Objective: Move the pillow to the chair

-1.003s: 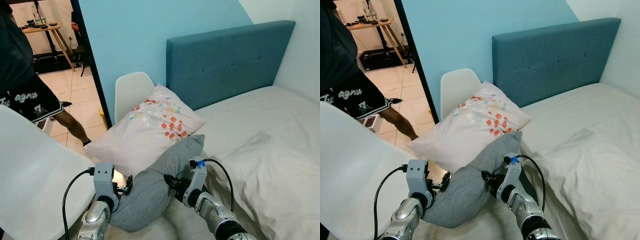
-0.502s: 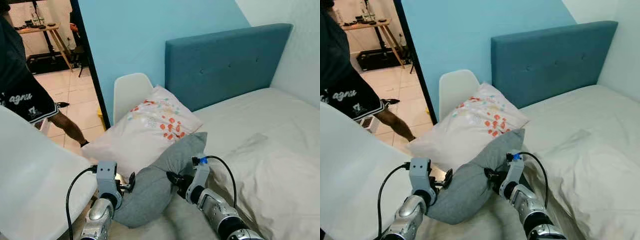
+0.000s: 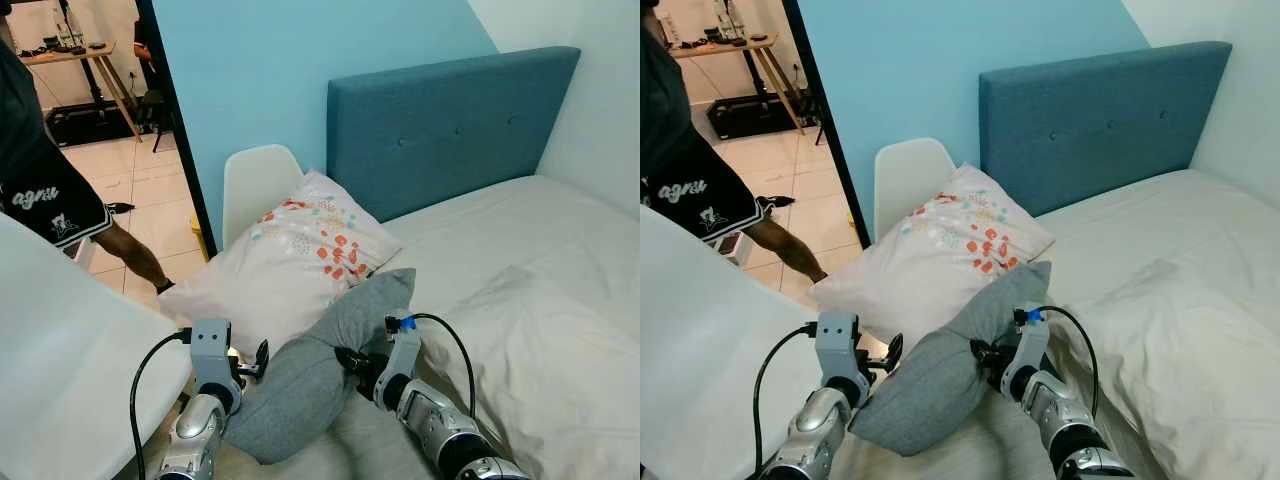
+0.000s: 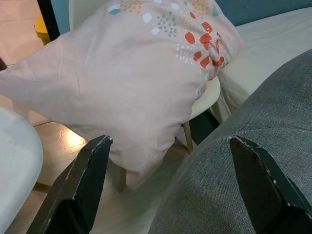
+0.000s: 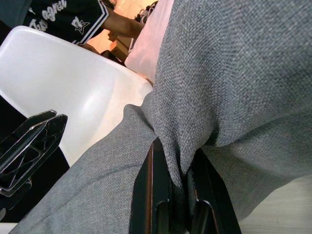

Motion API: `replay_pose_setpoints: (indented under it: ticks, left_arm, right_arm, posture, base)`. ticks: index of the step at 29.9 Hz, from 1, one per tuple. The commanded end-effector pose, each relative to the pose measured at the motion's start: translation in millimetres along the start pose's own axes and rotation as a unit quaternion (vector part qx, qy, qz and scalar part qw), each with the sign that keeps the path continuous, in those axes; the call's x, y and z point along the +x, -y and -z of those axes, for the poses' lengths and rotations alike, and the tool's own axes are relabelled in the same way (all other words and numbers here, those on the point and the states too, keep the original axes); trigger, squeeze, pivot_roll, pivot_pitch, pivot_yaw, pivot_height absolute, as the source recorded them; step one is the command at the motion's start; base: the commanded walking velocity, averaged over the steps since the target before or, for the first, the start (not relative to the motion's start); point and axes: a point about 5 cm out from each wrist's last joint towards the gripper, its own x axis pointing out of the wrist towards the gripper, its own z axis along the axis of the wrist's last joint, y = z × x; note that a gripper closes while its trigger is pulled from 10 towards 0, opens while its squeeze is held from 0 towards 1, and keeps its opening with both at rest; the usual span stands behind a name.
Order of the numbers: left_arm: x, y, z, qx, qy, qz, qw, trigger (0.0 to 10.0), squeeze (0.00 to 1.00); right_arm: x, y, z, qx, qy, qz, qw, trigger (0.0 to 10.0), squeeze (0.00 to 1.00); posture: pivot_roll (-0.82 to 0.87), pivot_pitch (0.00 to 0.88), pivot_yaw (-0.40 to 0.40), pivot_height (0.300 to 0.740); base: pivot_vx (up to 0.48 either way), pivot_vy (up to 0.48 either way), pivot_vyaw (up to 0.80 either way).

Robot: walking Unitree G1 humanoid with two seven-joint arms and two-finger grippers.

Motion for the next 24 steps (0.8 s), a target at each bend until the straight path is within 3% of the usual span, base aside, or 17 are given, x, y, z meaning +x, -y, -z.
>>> replay_pose_setpoints:
  ticks: [1,24]
  left_arm:
    - [-0.8,-3.3,0.2,0.003,-0.001,-0.005,1.0,10.0,0.0]
    - [0.8,-4.0,-1.7,0.005,-0.002,-0.003,1.0,10.0,0.0]
  right_arm:
    - [7.3,-9.3,-14.6,-0.014,0.023,-0.024,0.999,10.0,0.0]
    - [8.6,-10.6,-14.6,-0.008,0.027,-0.022,0.999,10.0,0.0]
  posture:
    - [-0.12,0.028,-0.005,0.676]
    - [-0.13,0.044,0.008,0.676]
  base:
    - [0.0,0.0,0.0]
    - [0.0,0.0,0.0]
